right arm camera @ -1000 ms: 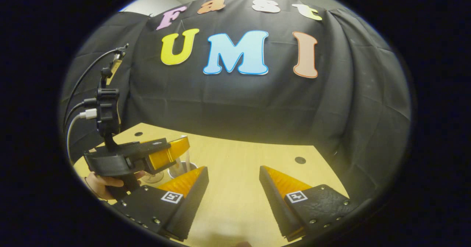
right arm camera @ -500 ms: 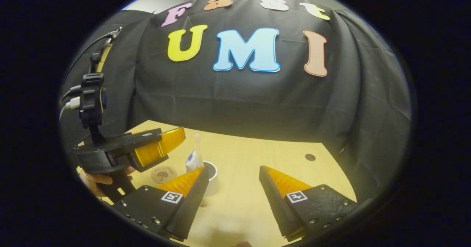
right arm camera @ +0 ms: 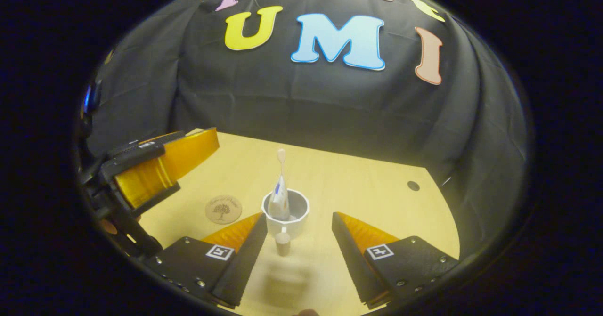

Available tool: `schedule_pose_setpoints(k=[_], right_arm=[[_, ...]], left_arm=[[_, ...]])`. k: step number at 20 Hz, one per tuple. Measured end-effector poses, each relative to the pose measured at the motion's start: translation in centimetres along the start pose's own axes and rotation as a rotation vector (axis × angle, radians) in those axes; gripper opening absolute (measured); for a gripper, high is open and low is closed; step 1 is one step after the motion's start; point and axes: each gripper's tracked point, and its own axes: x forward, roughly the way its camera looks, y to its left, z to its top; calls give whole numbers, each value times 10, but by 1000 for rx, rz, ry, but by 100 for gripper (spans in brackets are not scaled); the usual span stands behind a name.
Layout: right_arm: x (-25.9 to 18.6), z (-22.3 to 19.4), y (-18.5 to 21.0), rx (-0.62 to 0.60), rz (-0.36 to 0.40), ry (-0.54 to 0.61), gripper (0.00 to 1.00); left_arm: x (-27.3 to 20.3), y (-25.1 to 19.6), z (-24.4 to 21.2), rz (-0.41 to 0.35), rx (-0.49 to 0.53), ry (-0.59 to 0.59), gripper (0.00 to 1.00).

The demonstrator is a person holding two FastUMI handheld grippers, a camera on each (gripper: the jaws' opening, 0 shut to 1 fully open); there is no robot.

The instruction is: Put the toothbrush and toothpaste on the desktop into the cup, then pick up the cup and place it on the coaster on the desktop.

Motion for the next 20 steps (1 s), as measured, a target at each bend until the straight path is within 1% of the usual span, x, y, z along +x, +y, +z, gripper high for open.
schedule_pose_setpoints(k=[4, 7, 8, 10, 11, 12, 13, 18, 20], right_arm=[[14, -19, 15, 51, 13, 140, 87], [25, -30, 23, 80, 21, 223, 87], [21, -30, 22, 85, 19, 249, 87], [29, -33, 24, 95, 12, 301, 87], [33, -36, 27, 101, 11, 329, 87], [36, -39, 28, 111, 11, 348, 89], [40, -42, 28, 117, 9, 374, 87], [56, -59, 27, 115, -1, 481, 87], [61, -65, 26, 104, -3, 520, 87]], left_arm=[[-13, 19, 0, 13, -4, 12, 95], [-19, 31, -2, 21, -4, 22, 95], [-20, 34, -3, 22, -5, 25, 95], [-22, 40, -4, 21, -8, 33, 99], [-22, 43, -6, 24, -7, 39, 99], [-22, 46, -8, 23, -7, 46, 99], [-21, 48, -9, 26, -7, 51, 95], [-26, 54, -11, 25, -15, 66, 95], [-30, 55, -11, 23, -20, 68, 94]])
